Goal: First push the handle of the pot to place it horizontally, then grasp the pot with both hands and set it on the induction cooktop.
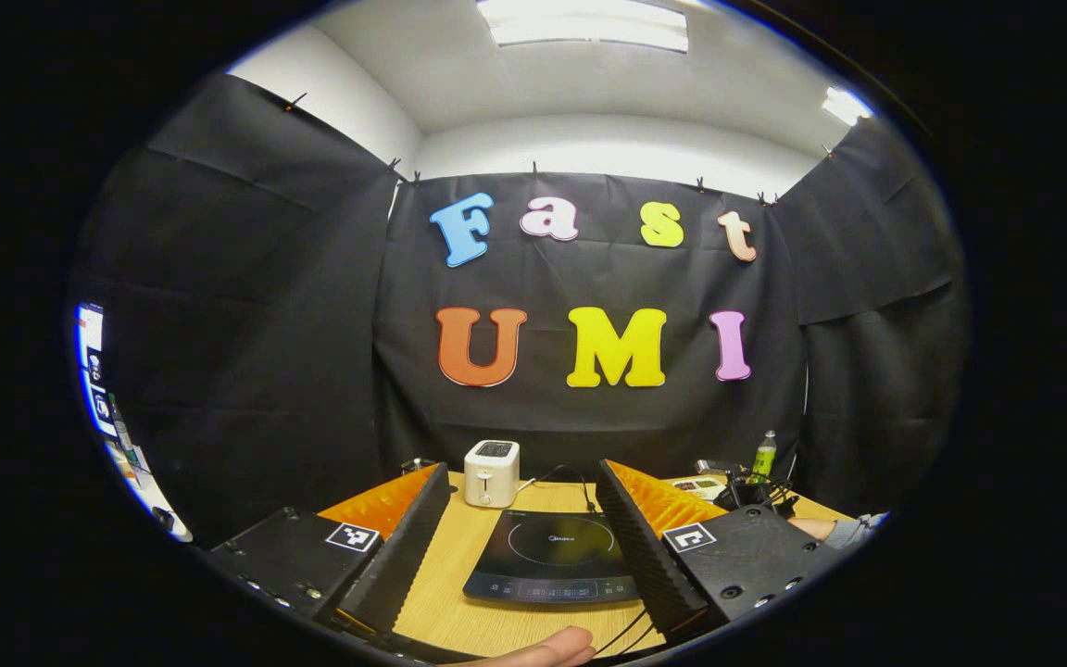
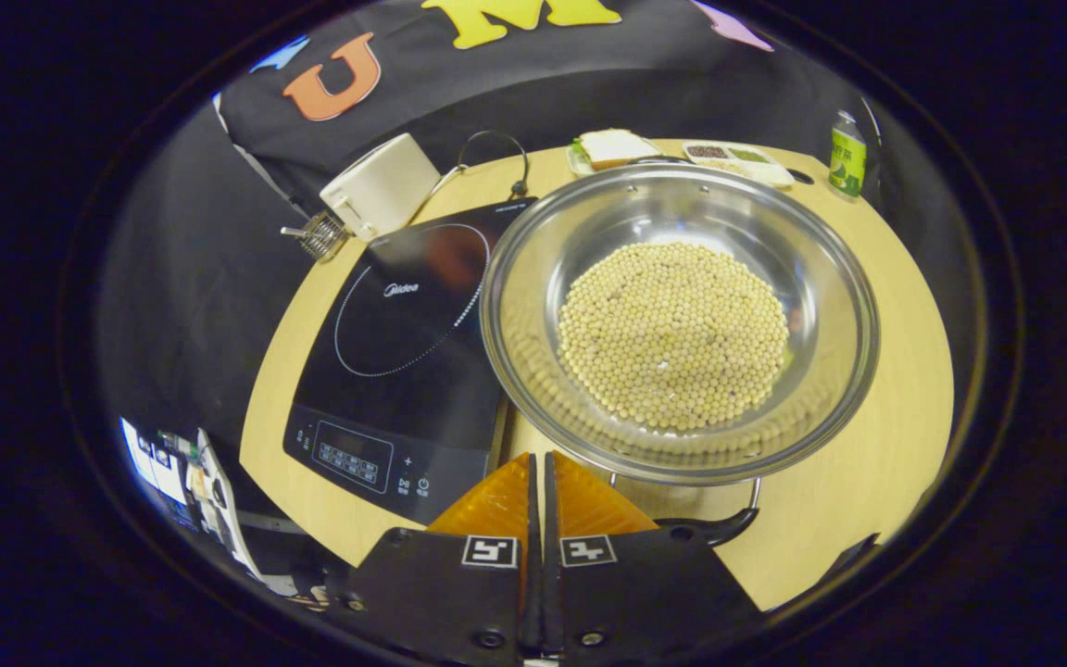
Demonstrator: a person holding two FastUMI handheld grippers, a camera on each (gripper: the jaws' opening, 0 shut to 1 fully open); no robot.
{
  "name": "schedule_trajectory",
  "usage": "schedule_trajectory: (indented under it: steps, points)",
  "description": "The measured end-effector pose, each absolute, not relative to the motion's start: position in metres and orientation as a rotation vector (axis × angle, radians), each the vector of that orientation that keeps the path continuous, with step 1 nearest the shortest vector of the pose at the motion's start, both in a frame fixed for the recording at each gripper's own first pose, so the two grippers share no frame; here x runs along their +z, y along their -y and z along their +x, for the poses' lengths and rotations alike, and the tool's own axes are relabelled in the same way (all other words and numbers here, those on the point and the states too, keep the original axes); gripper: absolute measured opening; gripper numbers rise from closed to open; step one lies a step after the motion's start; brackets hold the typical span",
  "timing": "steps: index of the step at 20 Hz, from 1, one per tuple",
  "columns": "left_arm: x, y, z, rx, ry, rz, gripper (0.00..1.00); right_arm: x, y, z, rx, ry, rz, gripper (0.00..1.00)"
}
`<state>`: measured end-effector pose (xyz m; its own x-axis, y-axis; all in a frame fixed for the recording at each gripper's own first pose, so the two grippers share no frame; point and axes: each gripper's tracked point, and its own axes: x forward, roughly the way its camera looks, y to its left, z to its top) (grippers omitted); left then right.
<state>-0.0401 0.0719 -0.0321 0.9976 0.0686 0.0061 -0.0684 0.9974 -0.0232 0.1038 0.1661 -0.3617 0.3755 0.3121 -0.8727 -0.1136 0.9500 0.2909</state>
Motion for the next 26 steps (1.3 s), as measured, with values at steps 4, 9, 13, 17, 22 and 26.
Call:
schedule_trajectory:
  steps: [4,9,13,17,22,26]
  points:
    - [-0.035,-0.072,-0.037,0.068,-0.003,-0.055,0.95,-0.361,-0.159,0.100,0.274,-1.178,0.233,0.01]
    - [-0.027,-0.085,-0.039,0.102,0.026,-0.032,0.95,-0.366,-0.141,0.100,0.247,-1.188,0.226,0.04]
    - [-0.021,-0.081,-0.041,0.075,0.038,-0.053,0.95,-0.367,-0.131,0.102,0.249,-1.190,0.237,0.04]
    - [-0.019,-0.080,-0.040,0.064,0.051,-0.025,0.95,-0.371,-0.115,0.109,0.228,-1.192,0.224,0.04]
    - [-0.023,-0.073,-0.038,0.046,0.031,-0.021,0.95,-0.372,-0.089,0.111,0.205,-1.193,0.205,0.04]
    - [-0.022,-0.075,-0.038,0.060,0.024,-0.012,0.95,-0.374,-0.066,0.116,0.181,-1.185,0.175,0.04]
